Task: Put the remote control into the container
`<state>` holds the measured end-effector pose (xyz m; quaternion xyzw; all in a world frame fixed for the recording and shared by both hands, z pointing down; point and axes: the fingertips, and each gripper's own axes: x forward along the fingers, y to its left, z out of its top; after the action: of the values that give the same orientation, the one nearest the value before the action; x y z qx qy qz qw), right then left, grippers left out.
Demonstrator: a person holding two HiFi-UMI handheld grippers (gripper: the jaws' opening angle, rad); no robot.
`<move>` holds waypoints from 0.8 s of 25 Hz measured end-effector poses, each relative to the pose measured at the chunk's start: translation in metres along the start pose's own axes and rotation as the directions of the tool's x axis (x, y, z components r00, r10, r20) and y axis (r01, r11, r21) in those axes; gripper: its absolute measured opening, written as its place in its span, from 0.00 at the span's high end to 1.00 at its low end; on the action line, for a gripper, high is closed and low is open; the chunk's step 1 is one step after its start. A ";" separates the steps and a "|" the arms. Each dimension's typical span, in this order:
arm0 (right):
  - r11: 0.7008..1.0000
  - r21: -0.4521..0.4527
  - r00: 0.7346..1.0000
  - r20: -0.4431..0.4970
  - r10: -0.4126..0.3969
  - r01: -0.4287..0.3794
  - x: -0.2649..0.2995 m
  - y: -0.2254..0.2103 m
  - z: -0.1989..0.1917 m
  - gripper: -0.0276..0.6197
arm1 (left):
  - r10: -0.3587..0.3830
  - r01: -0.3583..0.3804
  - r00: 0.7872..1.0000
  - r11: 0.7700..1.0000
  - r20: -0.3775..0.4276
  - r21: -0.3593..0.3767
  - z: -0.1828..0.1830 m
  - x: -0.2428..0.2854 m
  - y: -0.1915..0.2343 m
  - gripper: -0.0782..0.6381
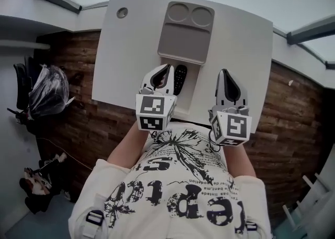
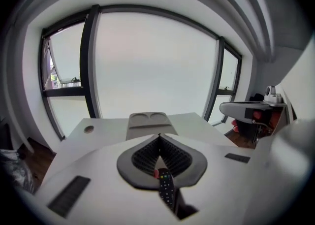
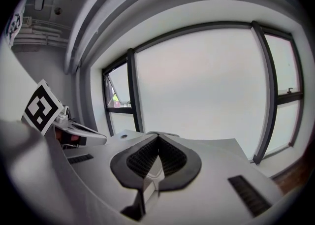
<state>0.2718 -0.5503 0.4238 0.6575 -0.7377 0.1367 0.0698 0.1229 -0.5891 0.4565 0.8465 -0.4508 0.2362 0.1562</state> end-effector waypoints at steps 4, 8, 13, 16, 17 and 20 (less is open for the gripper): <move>1.000 -0.021 0.998 0.059 0.008 -0.007 -0.014 0.019 0.027 0.95 | -0.032 0.025 0.987 0.999 0.157 0.045 0.036 -0.029 -0.010 0.88; 0.998 -0.052 0.986 0.160 0.045 -0.037 -0.025 0.037 0.059 0.95 | -0.080 0.046 0.947 0.993 0.311 0.112 0.080 -0.055 -0.021 0.88; 0.996 -0.079 0.969 0.240 0.054 -0.036 -0.034 0.047 0.085 0.95 | -0.145 0.064 0.891 0.978 0.431 0.197 0.115 -0.082 -0.026 0.88; 0.997 -0.075 0.970 0.240 0.034 -0.016 -0.034 0.045 0.086 0.95 | -0.179 0.087 0.844 0.976 0.505 0.201 0.128 -0.097 -0.026 0.88; 0.998 -0.068 0.970 0.242 0.022 -0.006 -0.035 0.043 0.086 0.95 | -0.188 0.095 0.836 0.975 0.516 0.202 0.130 -0.099 -0.027 0.88; 0.998 -0.067 0.967 0.255 0.010 0.008 -0.036 0.040 0.089 0.95 | -0.195 0.104 0.843 0.973 0.501 0.204 0.129 -0.097 -0.028 0.88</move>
<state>0.2437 -0.5387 0.3244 0.6665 -0.7450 0.0260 -0.0036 0.1328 -0.5690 0.2941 0.9215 -0.3869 0.0240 -0.0252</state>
